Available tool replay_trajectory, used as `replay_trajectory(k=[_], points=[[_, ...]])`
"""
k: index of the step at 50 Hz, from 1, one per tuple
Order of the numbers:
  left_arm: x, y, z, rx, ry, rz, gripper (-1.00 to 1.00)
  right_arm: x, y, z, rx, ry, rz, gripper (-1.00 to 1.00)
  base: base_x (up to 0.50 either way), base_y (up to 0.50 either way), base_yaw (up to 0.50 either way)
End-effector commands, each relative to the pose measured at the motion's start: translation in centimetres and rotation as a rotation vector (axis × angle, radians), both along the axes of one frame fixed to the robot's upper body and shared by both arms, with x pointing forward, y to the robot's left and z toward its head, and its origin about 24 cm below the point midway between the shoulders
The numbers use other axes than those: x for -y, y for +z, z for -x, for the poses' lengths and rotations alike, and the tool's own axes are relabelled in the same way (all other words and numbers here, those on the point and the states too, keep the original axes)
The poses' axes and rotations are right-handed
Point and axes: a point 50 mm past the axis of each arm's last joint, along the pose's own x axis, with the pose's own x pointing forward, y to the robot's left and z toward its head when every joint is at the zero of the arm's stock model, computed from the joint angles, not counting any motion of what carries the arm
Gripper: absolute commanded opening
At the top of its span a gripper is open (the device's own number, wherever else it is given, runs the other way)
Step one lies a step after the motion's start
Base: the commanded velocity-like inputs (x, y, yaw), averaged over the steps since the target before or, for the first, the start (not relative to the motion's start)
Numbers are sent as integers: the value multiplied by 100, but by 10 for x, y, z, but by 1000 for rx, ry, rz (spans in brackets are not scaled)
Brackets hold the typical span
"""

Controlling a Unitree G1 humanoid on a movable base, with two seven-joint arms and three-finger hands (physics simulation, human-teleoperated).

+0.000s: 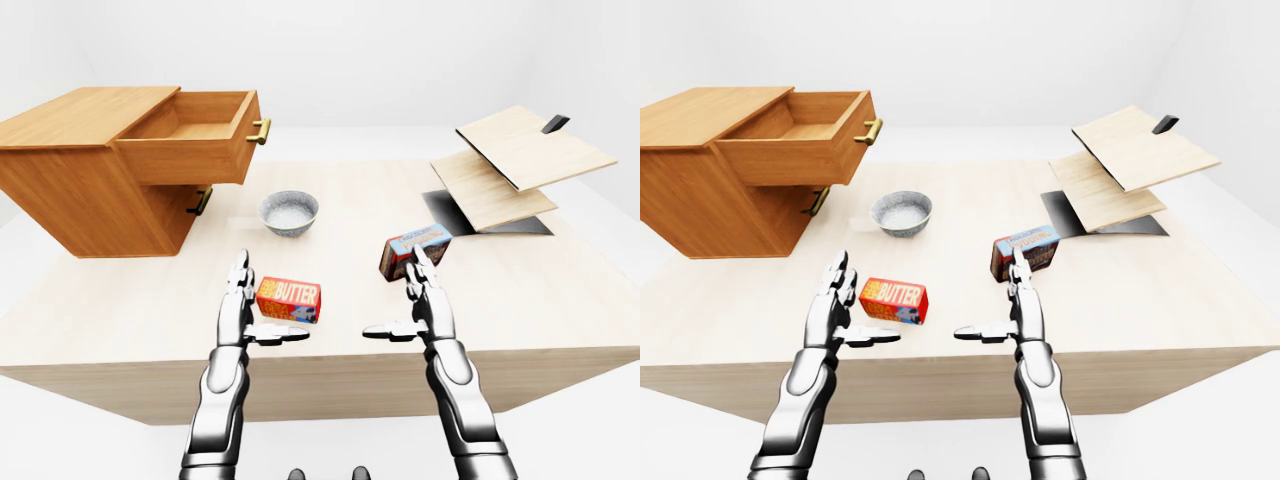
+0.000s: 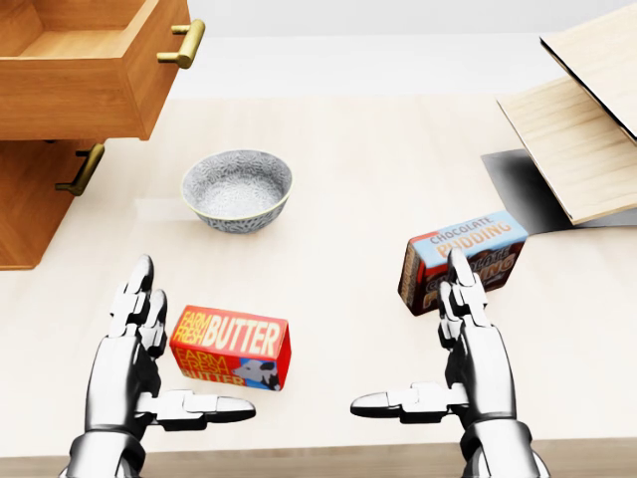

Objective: Close the top drawer of the cabinet.

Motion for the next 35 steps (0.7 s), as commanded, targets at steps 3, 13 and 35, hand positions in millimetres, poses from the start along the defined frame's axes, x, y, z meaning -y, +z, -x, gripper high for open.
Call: replay_trajectory(k=[3,13,35], points=[[-8,1,-1,0,0,1,100,8,0,0,1,0,-2,100,0,0,0],[-9,0,-2,-7,5,10,100,10,1,-1,-1,-1,-6,100,0,0,0],[-12,110,-13,406,-19,30,100,1,118,9,462,81,-94,100,0,0,0]])
